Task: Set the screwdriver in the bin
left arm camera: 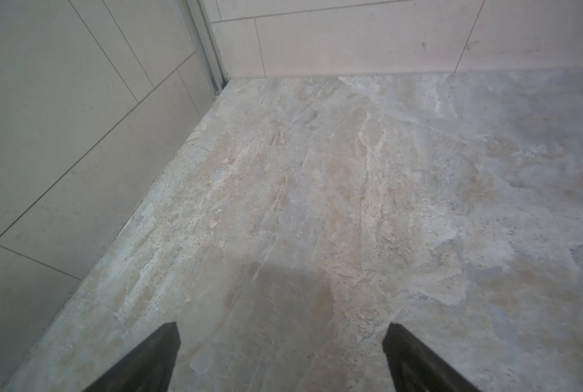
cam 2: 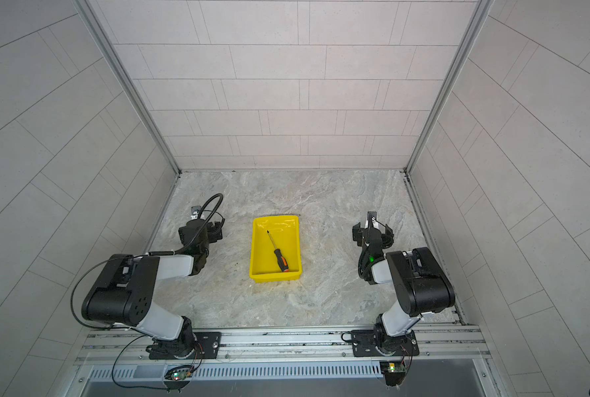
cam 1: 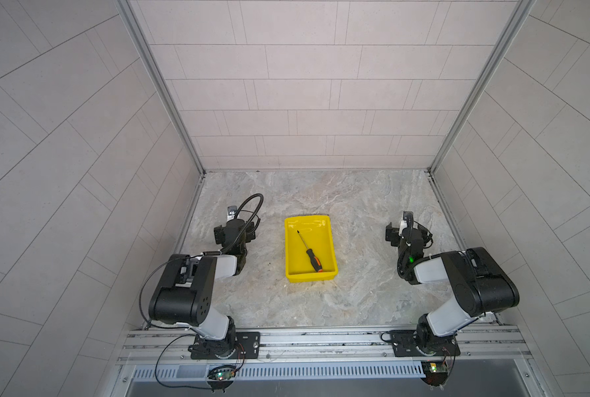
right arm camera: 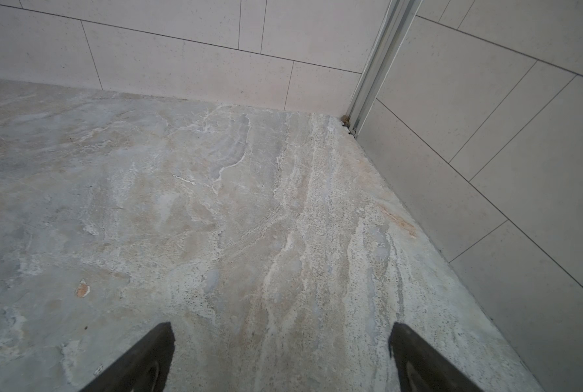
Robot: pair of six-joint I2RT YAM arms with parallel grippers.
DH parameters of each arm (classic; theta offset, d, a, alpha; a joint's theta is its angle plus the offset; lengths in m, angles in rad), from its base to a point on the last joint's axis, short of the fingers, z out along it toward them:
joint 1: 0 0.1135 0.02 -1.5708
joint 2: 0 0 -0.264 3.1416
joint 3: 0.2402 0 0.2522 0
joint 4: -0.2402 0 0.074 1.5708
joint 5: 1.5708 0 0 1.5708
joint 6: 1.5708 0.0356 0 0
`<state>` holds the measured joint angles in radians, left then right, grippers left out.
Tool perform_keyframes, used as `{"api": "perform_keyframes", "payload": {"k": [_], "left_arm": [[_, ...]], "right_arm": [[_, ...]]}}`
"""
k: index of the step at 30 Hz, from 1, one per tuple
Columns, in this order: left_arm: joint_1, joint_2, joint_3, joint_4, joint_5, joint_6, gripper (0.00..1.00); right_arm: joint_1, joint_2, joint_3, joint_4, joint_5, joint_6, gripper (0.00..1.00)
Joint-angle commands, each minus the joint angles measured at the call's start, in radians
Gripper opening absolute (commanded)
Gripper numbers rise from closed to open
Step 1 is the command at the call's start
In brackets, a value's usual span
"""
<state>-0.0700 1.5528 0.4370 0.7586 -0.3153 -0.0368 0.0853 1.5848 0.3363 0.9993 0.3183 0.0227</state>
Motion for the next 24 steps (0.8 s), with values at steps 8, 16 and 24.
{"api": "perform_keyframes", "payload": {"k": [8, 16, 24], "left_arm": [[0.001, 0.030, -0.040, 0.152, 0.005, 0.011, 1.00], [0.000, 0.036, -0.052, 0.192, 0.006, 0.017, 1.00], [0.001, 0.034, -0.052, 0.191, 0.007, 0.018, 1.00]], "right_arm": [[0.004, -0.001, 0.010, 0.015, 0.011, -0.010, 1.00], [0.005, -0.001, 0.011, 0.015, 0.011, -0.010, 0.99], [0.005, 0.000, 0.013, 0.012, 0.011, -0.009, 0.99]]}}
